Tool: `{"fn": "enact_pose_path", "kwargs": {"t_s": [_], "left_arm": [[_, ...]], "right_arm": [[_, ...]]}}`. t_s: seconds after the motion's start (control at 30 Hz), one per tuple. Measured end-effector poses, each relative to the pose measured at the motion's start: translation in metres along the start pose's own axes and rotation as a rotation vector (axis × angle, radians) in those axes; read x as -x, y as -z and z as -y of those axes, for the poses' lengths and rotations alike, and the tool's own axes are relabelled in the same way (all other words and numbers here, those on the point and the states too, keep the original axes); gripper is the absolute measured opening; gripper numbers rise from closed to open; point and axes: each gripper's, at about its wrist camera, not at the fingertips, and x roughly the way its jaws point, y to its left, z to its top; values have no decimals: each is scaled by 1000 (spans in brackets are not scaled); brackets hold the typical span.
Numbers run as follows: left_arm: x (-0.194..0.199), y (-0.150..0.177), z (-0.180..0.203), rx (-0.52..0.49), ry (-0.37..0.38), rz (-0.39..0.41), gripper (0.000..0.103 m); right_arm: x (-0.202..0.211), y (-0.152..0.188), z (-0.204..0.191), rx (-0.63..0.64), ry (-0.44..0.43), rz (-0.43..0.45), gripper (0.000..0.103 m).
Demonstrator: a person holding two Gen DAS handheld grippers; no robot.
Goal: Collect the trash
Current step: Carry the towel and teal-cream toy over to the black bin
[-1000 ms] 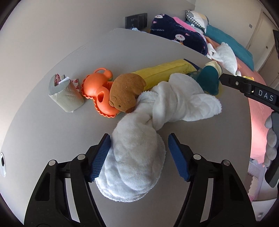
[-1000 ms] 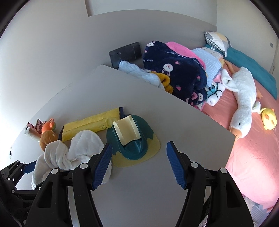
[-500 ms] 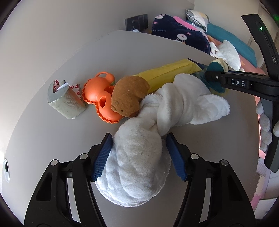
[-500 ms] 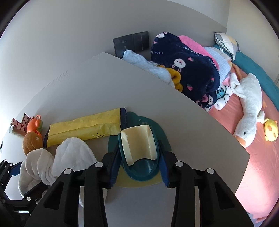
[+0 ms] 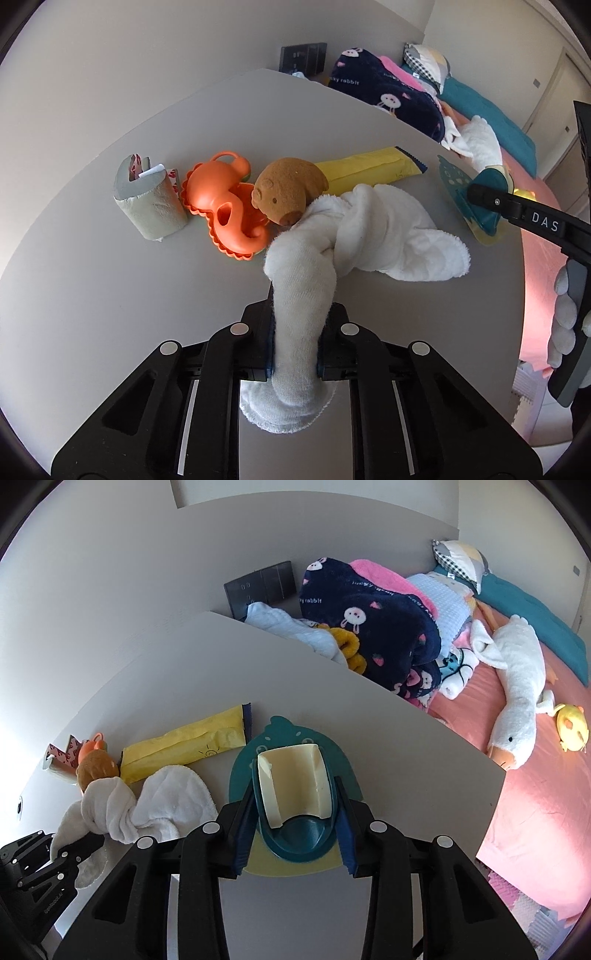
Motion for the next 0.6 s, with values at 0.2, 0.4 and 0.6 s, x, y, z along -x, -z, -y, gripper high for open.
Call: {"fn": "enact_pose_path", "kwargs": {"t_s": [0.2, 0.4, 0.6], "left_arm": [[19, 0, 13, -27, 23, 48, 14], [39, -5, 28, -52, 33, 99, 14], [65, -11, 40, -72, 38, 156, 14]], "right_arm": [[28, 6, 9, -34, -30, 36, 40], [53, 10, 14, -40, -39, 73, 40], [79, 17, 22, -55, -47, 110, 40]]}}
